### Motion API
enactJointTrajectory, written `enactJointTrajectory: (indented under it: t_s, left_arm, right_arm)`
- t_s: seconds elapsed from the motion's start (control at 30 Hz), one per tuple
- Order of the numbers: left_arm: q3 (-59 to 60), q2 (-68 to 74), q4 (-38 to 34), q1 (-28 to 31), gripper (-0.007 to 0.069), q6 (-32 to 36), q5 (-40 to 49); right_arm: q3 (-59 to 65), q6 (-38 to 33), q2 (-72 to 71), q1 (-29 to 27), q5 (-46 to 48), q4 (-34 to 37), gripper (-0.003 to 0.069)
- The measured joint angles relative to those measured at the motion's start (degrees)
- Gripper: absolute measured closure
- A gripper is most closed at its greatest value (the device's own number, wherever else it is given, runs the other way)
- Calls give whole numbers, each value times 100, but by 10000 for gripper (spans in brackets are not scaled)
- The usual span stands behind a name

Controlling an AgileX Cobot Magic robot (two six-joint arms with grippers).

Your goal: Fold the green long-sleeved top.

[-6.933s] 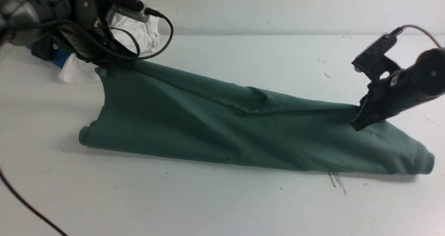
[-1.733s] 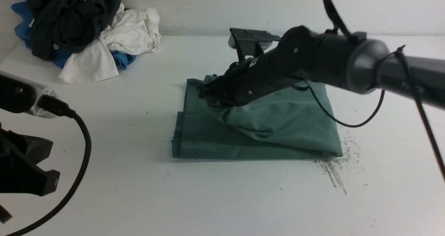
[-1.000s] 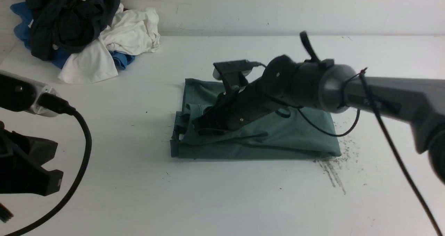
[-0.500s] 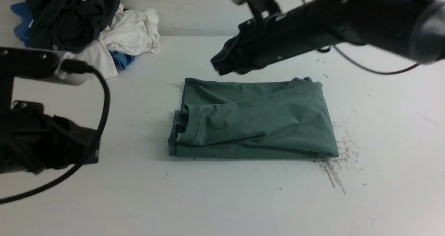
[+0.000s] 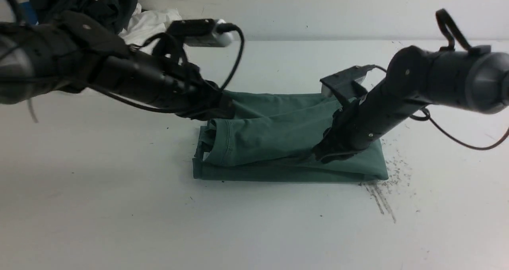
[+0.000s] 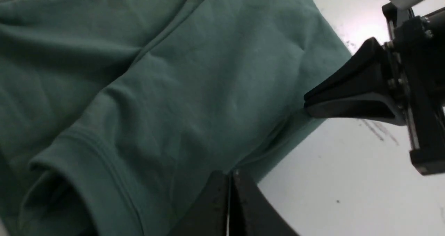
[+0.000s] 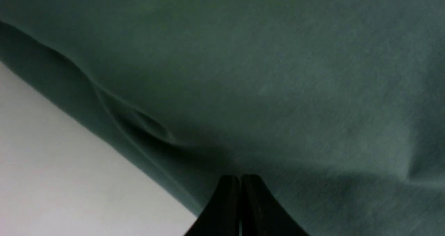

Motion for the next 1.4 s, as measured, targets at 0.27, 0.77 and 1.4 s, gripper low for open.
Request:
enactJointTrajectory:
  t_s: [0.27,0.77,1.4]
  left_arm:
    - [-933,1535,494,-70,632,-5,-515]
    - [-1075,668,1256,154,632,-27,-210]
    - [1228,-3842,3561,154,632,-2063,1546]
  right_arm:
    - [0,145,273,0,-51,-498,652]
    - [0,538,-202,10,511,-1227,652]
    - [159,1849,-4605,-322,1840,-2420,652]
